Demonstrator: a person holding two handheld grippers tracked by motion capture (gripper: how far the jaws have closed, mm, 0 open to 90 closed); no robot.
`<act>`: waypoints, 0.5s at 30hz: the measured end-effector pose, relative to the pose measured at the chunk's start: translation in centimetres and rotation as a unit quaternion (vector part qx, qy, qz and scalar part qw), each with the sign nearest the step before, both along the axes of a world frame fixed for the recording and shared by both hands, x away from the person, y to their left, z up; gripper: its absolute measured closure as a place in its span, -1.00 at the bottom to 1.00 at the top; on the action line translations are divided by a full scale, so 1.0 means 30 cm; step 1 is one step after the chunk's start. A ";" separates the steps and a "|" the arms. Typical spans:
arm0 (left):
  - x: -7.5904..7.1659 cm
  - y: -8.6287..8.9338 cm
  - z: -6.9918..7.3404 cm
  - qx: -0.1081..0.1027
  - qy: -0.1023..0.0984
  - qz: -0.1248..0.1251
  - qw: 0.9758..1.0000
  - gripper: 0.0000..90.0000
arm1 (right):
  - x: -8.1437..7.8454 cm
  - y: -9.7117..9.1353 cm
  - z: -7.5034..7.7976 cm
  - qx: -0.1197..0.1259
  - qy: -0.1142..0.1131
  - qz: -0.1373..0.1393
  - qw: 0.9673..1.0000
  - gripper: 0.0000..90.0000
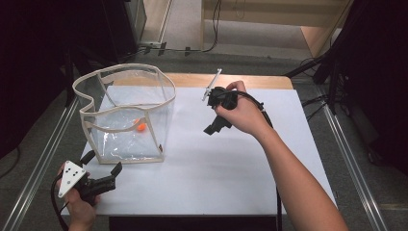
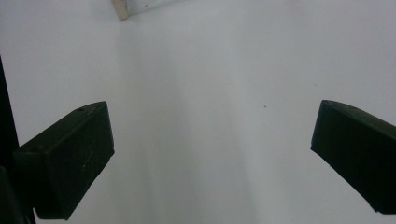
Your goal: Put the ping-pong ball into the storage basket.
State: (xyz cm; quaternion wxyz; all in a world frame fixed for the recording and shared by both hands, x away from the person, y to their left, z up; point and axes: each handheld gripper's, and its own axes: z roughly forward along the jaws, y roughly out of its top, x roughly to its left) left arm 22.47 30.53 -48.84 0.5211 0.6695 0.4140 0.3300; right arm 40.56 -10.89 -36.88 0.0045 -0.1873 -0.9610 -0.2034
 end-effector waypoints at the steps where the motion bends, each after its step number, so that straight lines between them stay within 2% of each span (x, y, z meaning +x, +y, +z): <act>1: 0.000 0.000 0.000 0.000 0.000 0.000 1.000 -0.98 | -0.002 -0.004 -0.003 -0.002 0.001 -0.001 1.000 -1.00; 15: -0.001 -0.002 0.000 0.001 0.000 0.001 1.000 -0.98 | -0.027 -0.051 -0.055 -0.005 0.003 -0.010 1.000 -1.00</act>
